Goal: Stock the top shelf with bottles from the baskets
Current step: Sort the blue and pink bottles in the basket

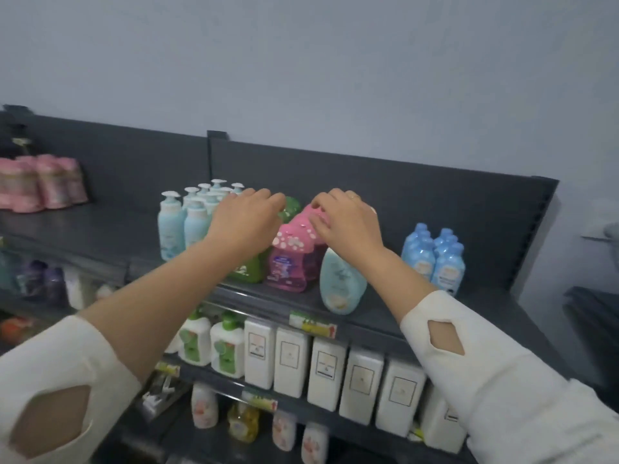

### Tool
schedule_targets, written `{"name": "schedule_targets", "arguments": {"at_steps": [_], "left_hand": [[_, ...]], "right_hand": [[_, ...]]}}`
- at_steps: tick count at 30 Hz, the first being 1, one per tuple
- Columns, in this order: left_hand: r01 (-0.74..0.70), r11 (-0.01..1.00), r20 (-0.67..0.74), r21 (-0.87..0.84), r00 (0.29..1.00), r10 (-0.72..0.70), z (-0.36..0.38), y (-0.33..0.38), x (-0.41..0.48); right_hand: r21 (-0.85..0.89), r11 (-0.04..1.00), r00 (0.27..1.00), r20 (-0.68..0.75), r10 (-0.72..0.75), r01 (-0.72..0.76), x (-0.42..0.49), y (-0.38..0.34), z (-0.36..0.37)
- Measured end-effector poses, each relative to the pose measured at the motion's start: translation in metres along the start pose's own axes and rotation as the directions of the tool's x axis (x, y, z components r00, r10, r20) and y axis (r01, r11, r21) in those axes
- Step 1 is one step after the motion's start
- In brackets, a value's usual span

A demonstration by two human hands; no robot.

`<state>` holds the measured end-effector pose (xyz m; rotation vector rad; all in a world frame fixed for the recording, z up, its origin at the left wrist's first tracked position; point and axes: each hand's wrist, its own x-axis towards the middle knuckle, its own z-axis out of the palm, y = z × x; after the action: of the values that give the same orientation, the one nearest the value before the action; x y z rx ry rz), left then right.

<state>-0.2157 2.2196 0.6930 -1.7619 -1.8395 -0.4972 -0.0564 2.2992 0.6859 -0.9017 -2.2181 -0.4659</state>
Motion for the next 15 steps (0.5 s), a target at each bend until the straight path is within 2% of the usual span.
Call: {"name": "schedule_targets", "arguments": {"at_steps": [7, 11, 15], "left_hand": [[0.244, 0.962, 0.056, 0.119, 0.966, -0.252, -0.027, -0.138, -0.106], [0.338, 0.920, 0.054, 0.199, 0.933, -0.355, -0.041, -0.199, -0.161], [0.443, 0.839, 0.063, 0.317, 0.872, -0.485, -0.050, -0.246, -0.215]], "right_hand": [[0.209, 0.948, 0.965, 0.053, -0.256, 0.240, 0.025, -0.157, 0.044], [0.326, 0.870, 0.919, 0.012, -0.395, 0.370, 0.038, -0.241, 0.078], [0.410, 0.766, 0.844, -0.018, -0.536, 0.495, 0.046, -0.320, 0.113]]}}
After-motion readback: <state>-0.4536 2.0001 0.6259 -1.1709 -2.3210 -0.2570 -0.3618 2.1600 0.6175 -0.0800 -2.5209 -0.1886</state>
